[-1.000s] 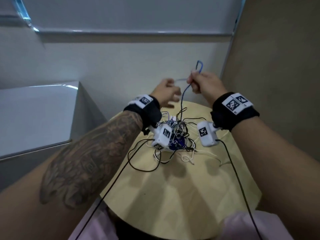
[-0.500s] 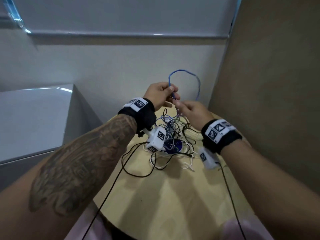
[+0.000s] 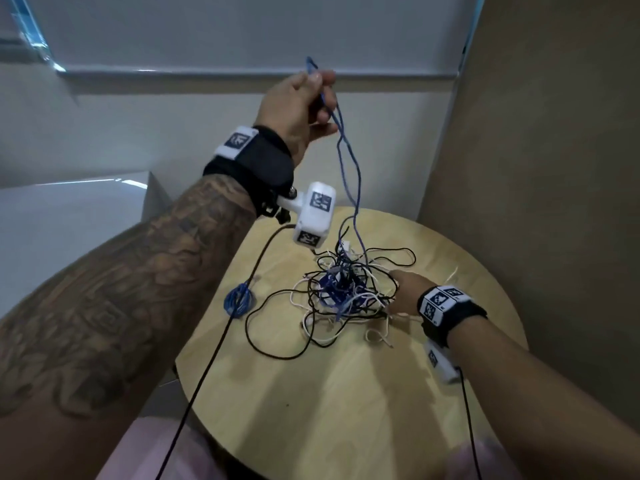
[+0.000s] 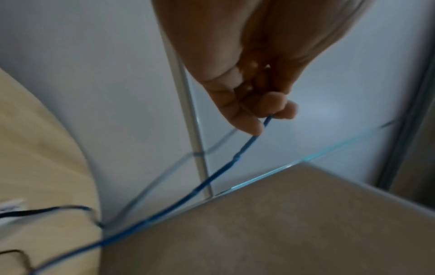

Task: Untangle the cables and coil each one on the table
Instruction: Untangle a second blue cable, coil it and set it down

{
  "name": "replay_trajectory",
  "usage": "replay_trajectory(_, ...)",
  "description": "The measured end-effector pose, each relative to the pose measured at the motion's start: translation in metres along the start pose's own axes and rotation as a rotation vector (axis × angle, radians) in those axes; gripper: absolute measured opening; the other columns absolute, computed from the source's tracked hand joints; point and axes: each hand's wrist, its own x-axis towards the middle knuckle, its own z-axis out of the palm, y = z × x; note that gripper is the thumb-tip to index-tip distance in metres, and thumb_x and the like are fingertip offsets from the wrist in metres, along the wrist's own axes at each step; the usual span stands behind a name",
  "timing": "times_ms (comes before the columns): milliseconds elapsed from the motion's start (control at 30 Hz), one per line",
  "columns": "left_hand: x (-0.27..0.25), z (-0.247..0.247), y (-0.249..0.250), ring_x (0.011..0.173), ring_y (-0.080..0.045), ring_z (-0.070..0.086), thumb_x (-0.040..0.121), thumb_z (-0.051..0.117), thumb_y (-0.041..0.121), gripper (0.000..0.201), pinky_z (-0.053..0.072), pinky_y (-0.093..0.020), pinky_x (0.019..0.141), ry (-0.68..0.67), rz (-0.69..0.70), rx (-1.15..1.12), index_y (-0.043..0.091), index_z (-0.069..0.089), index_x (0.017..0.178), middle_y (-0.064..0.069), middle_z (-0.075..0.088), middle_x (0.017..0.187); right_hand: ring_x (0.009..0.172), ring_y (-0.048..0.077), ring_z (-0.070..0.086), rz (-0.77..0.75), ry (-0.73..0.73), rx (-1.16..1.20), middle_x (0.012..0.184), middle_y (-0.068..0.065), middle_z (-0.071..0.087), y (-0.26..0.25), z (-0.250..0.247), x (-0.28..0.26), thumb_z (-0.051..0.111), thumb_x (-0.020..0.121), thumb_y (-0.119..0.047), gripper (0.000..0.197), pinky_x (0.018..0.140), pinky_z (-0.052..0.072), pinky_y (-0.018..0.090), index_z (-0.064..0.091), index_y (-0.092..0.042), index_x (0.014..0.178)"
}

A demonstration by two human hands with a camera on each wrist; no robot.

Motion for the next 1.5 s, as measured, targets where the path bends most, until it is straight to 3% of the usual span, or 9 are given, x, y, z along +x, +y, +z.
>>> replay_trajectory(167,0.000,0.012,0.021,0.049,-0.009,0.041,0.105,0.036,0.014,0.023,0.048,-0.026,0.054,-0.102,0.000,0.045,0.007,0.058,0.103,0.002,0.052,0.065,0.119,0.024,0.059,-0.123,0.416,0.246,0.138,0.002,0.053,-0.028,-0.022,-0.018,0.066,0.074,-0.076,0.092,0.101,0.049,0.044,0.038,-0.029,0.148)
replay_trajectory(333,-0.013,0.021,0.021,0.047,-0.008,0.038,0.105,0.036,0.014,0.023,0.046,-0.025,0.053,-0.174,-0.073,0.003,0.007,0.058,0.106,0.001,0.049,0.067,0.120,0.017,0.056,-0.270,0.421,0.675,0.143,-0.003,0.047,-0.074,-0.064,-0.020,0.077,0.077,-0.061,0.094,0.103,0.047,0.040,0.030,-0.029,0.151)
replay_trajectory(433,-0.020,0.018,0.022,0.050,-0.008,0.041,0.105,0.037,0.015,0.022,0.049,-0.026,0.057,-0.178,-0.087,-0.047,0.007,0.057,0.109,0.001,0.052,0.071,0.079,0.019,0.067,-0.302,0.230,0.813,0.103,0.003,0.069,-0.086,-0.079,-0.013,0.062,0.099,-0.034,0.024,0.075,0.053,0.038,0.061,-0.014,0.113)
replay_trajectory(633,-0.039,-0.007,-0.019,0.053,-0.013,0.055,0.102,0.040,0.025,0.027,0.052,-0.031,0.058,0.078,-0.212,-0.117,0.013,0.061,0.089,-0.001,0.063,0.070,0.049,0.013,0.050,-0.210,0.371,1.200,0.060,-0.003,0.050,-0.080,-0.111,-0.009,0.042,0.107,-0.024,0.034,0.046,0.039,0.024,0.057,-0.017,0.078)
replay_trajectory(767,-0.078,-0.010,-0.098,0.068,-0.020,0.063,0.094,0.051,0.012,0.016,0.051,-0.031,0.063,-0.222,-0.386,0.483,0.008,0.064,0.102,-0.008,0.071,0.090,0.047,0.010,0.046,-0.280,0.341,1.348,0.056,-0.007,0.048,-0.082,-0.129,-0.026,0.038,0.108,-0.023,0.033,0.048,0.034,0.024,0.053,-0.019,0.079)
replay_trajectory(900,-0.092,-0.002,-0.169,0.113,-0.023,0.060,0.081,0.066,0.051,0.072,0.048,-0.035,0.094,-0.400,-0.378,0.994,0.020,0.043,0.141,0.000,0.054,0.138,0.045,0.009,0.042,-0.386,0.245,1.443,0.053,-0.009,0.044,-0.096,-0.144,-0.046,0.035,0.109,-0.025,0.033,0.046,0.032,0.021,0.050,-0.019,0.081)
replay_trajectory(1133,-0.097,0.000,-0.216,0.094,-0.029,0.062,0.100,0.043,0.042,0.036,0.044,-0.029,0.074,-0.348,-0.585,1.168,0.012,0.063,0.105,-0.010,0.066,0.106,0.044,0.007,0.029,-0.508,0.311,1.493,0.053,-0.009,0.036,-0.094,-0.170,-0.056,0.035,0.109,-0.031,0.032,0.048,0.021,0.023,0.051,-0.019,0.084)
replay_trajectory(1333,-0.095,0.005,-0.209,0.134,-0.024,0.041,0.088,0.062,0.039,0.070,0.040,-0.039,0.107,-0.137,-0.206,0.990,0.020,0.034,0.149,-0.006,0.035,0.152,0.046,0.009,0.028,-0.488,0.300,1.515,0.056,-0.007,0.035,-0.089,-0.157,-0.046,0.035,0.109,-0.030,0.033,0.048,0.022,0.024,0.052,-0.018,0.084)
replay_trajectory(1500,-0.082,0.026,-0.179,0.086,-0.018,0.061,0.092,0.062,0.013,0.015,0.054,-0.038,0.083,-0.246,-0.132,0.673,0.014,0.074,0.099,-0.006,0.067,0.104,0.049,0.010,0.037,-0.471,0.355,1.512,0.058,-0.007,0.039,-0.088,-0.152,-0.041,0.035,0.109,-0.028,0.032,0.049,0.029,0.023,0.052,-0.018,0.084)
